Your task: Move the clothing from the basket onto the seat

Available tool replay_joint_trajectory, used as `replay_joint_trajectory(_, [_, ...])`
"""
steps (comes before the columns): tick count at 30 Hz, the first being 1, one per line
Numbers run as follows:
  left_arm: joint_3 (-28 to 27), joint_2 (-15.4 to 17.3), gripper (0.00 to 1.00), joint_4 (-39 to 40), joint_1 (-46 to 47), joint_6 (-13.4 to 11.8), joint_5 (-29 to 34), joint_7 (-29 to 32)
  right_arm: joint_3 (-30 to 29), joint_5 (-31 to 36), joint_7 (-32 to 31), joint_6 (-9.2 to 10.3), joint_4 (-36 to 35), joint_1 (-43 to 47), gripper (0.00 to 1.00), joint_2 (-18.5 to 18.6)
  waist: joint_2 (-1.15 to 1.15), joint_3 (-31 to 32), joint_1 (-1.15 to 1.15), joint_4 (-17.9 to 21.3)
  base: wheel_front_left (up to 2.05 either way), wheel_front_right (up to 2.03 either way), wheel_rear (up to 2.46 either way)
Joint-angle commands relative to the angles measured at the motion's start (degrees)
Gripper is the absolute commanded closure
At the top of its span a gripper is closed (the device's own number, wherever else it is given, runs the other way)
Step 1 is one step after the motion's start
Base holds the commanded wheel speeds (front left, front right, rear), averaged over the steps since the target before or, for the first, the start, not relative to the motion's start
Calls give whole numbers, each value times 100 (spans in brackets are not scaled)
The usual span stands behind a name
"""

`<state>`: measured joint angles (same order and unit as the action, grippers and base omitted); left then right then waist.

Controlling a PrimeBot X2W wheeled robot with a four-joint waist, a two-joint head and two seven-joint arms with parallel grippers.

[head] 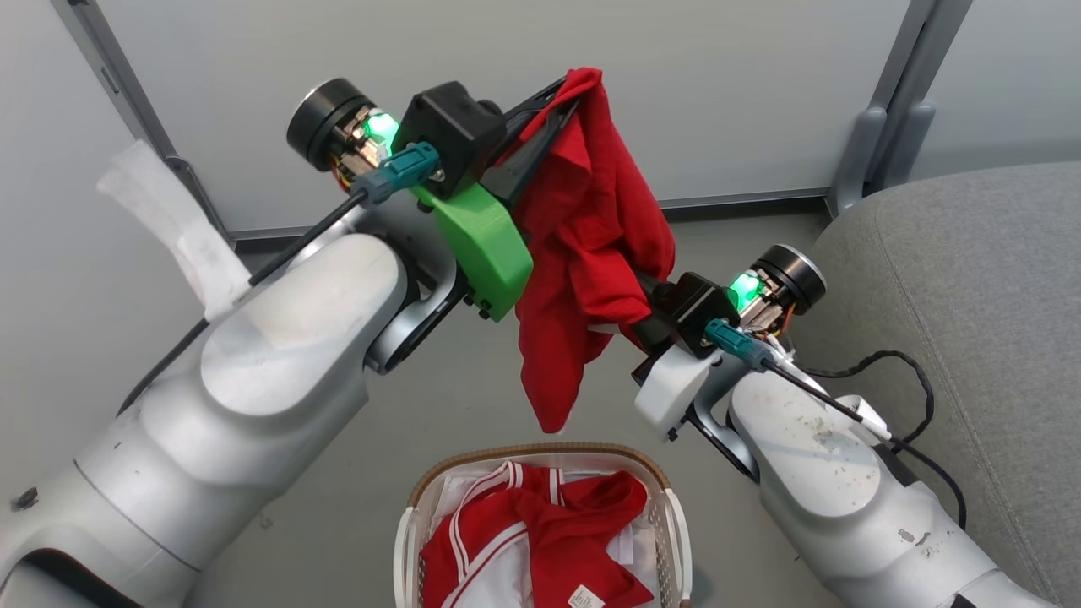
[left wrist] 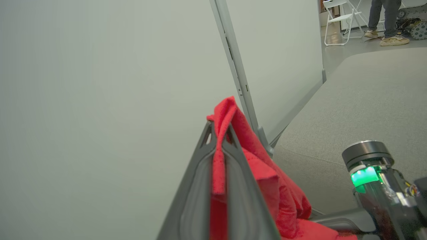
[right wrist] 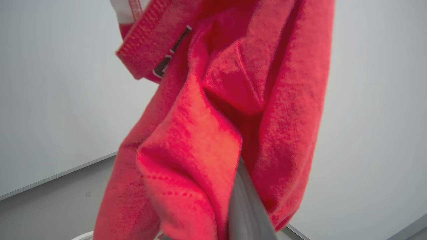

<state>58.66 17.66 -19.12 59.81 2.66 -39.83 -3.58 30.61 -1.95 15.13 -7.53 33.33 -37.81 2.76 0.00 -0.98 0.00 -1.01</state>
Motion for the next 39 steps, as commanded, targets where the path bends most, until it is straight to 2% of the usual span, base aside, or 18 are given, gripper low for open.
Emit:
replay_joint_trajectory(1, [-47,76,100,-62,-195,-49,-90,-95,-58,-67,4,8,-78,130,100,23,0,4,0,22,0,0,0])
replay_joint_trajectory(2, [-62,89,100,-89,-276,-65,-121,-151,-92,-81,4,8,-118,143,100,25,0,5,0,32,0,0,0])
replay_joint_trajectory(3, [-84,98,80,-125,-383,-80,-168,-233,-137,-86,4,8,-172,172,100,34,0,7,0,45,0,0,0])
replay_joint_trajectory(4, [-94,106,69,-162,-465,-93,-186,-291,-172,-97,4,8,-208,200,100,43,0,7,0,56,0,0,0])
replay_joint_trajectory(5, [-88,116,53,-210,-561,-113,-184,-372,-218,-116,3,8,-256,228,100,51,0,6,0,72,0,0,0])
replay_joint_trajectory(6, [-70,128,46,-247,-631,-114,-163,-455,-255,-129,4,8,-292,245,100,58,0,5,0,84,0,0,0])
replay_joint_trajectory(7, [-50,135,0,-293,-726,-129,-129,-566,-308,-123,4,8,-332,259,100,77,0,4,0,98,0,0,0])
replay_joint_trajectory(13, [-99,-2,0,-595,-1365,-204,-275,-999,-659,-101,4,8,-503,365,100,131,0,8,0,178,0,0,0])
replay_joint_trajectory(20, [-372,-241,0,-674,-2133,-252,-177,-1174,-1222,-57,4,8,-652,545,100,163,0,-18,0,209,0,0,0])
replay_joint_trajectory(28, [-995,-526,0,-503,-2905,-66,296,-1157,-1784,55,4,8,-783,737,100,230,0,-118,0,203,0,0,0])
replay_joint_trajectory(39, [-1721,-863,0,-525,-3411,197,871,-1158,-2044,162,4,8,-886,766,100,180,0,-263,0,314,0,0,0])
